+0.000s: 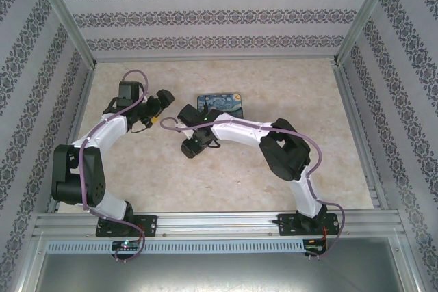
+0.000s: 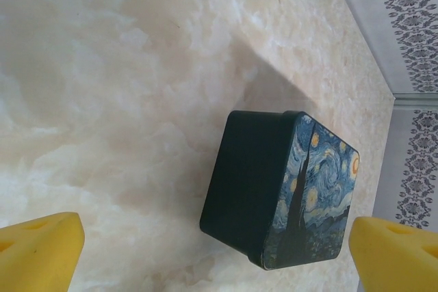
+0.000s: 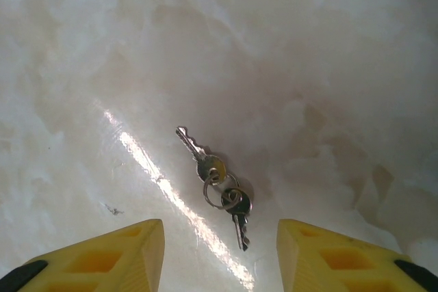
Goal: Unlock a padlock with a key
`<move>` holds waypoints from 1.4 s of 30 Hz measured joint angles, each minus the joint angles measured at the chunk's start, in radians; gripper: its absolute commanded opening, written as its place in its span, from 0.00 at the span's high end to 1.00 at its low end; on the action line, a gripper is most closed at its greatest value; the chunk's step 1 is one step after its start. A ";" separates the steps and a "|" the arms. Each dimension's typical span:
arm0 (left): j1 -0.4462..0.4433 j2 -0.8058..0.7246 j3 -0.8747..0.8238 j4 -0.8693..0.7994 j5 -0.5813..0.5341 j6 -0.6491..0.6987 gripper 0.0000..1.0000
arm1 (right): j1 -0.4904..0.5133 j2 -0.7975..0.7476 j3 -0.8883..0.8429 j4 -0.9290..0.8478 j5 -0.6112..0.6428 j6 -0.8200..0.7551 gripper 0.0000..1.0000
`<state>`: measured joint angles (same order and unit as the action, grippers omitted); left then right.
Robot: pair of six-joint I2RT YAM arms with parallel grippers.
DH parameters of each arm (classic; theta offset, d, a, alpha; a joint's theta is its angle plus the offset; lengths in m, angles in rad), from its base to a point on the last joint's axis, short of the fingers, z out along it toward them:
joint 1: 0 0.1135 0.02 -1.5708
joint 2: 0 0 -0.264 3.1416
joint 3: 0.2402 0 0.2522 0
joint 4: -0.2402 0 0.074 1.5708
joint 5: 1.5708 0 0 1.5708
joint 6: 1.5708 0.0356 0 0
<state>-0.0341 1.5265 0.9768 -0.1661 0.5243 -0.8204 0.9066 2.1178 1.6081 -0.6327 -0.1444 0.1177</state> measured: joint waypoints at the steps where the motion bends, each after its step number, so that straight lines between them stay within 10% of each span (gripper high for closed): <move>1: 0.002 0.000 -0.002 0.000 0.000 -0.001 0.01 | 0.002 0.007 0.008 -0.006 0.003 -0.006 0.53; 20: 0.021 0.000 -0.014 0.002 0.022 -0.020 0.01 | 0.032 0.105 0.093 -0.067 0.113 -0.046 0.65; 29: 0.023 0.000 -0.023 0.005 0.023 -0.026 0.01 | 0.036 0.108 0.095 -0.055 0.127 -0.038 0.99; 42: 0.023 0.000 -0.071 0.030 0.072 -0.042 0.00 | 0.013 -0.011 -0.093 0.052 0.044 0.022 1.00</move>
<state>-0.0113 1.5265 0.9062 -0.1364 0.5964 -0.8619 0.9195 2.1063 1.5146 -0.5808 -0.1001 0.1398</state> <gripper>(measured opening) 0.995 0.059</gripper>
